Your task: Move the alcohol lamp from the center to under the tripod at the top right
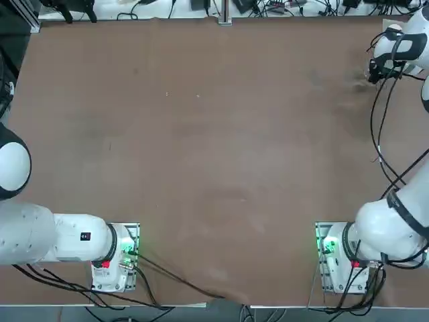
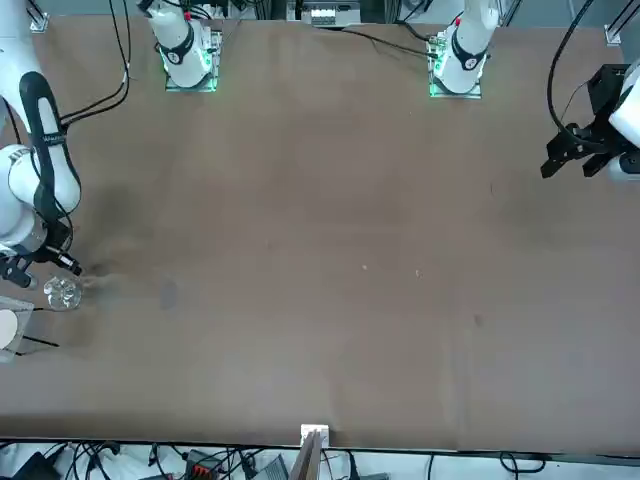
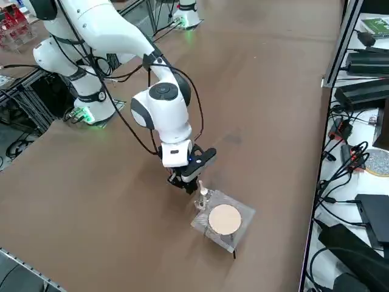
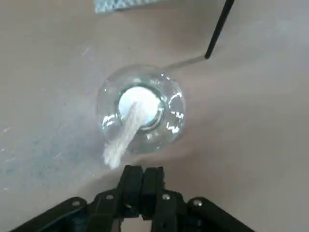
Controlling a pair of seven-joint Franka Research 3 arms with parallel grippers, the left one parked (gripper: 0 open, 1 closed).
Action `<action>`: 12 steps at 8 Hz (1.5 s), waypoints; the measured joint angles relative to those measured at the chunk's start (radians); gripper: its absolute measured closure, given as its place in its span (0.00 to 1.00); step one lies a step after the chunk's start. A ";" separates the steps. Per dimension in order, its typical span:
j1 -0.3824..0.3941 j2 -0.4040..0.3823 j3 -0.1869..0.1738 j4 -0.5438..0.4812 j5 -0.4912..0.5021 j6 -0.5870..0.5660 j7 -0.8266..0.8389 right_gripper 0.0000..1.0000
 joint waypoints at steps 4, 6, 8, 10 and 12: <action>0.000 0.053 0.000 0.059 0.001 0.002 0.004 0.99; 0.000 0.067 0.000 0.079 0.001 0.002 0.005 0.99; 0.000 0.088 0.000 0.109 0.001 0.002 0.005 0.99; -0.001 0.111 0.000 0.133 0.001 0.002 0.005 0.99; -0.005 0.132 0.000 0.164 0.001 0.002 0.004 0.99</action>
